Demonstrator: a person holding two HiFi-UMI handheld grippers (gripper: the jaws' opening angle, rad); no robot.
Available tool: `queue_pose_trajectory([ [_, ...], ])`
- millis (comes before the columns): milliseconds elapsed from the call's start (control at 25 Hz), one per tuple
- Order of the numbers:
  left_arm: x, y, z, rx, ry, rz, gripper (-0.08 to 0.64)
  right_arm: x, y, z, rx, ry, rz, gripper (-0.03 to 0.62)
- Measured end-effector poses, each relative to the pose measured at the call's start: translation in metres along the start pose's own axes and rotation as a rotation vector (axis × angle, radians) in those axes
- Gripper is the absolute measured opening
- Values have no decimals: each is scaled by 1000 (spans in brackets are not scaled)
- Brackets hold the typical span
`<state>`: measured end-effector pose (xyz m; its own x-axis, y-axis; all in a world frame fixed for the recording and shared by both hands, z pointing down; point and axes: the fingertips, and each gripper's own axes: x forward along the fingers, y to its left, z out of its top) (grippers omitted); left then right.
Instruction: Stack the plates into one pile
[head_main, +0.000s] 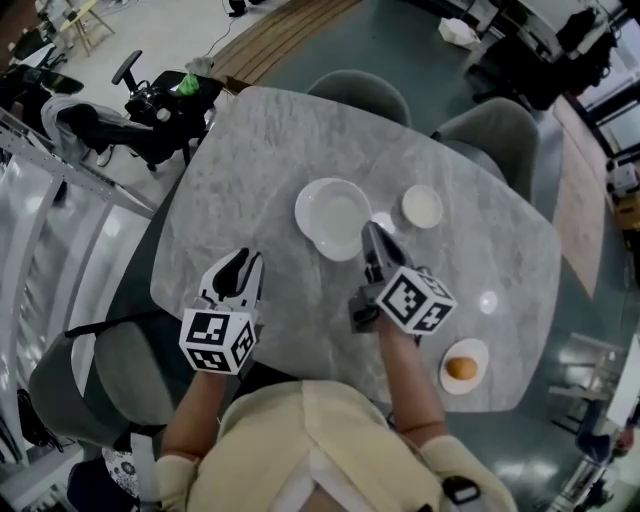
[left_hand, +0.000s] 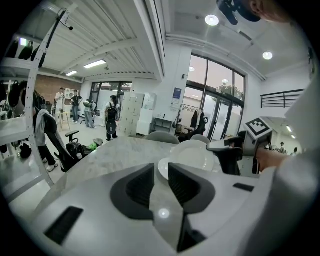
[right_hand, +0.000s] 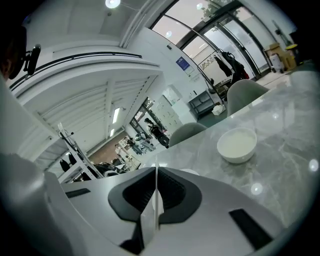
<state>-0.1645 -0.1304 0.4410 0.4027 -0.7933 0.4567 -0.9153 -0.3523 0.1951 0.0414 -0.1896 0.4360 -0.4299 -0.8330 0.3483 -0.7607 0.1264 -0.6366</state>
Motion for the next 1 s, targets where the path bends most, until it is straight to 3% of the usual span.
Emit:
queue_pose_trajectory([
  [400,17,18,-1,-36,5,9,86,32,-4,0,149,-58,11,14],
  [1000,43,20,-10,-45,44,11,86,44,-51,-19,296,-76,-99,14],
])
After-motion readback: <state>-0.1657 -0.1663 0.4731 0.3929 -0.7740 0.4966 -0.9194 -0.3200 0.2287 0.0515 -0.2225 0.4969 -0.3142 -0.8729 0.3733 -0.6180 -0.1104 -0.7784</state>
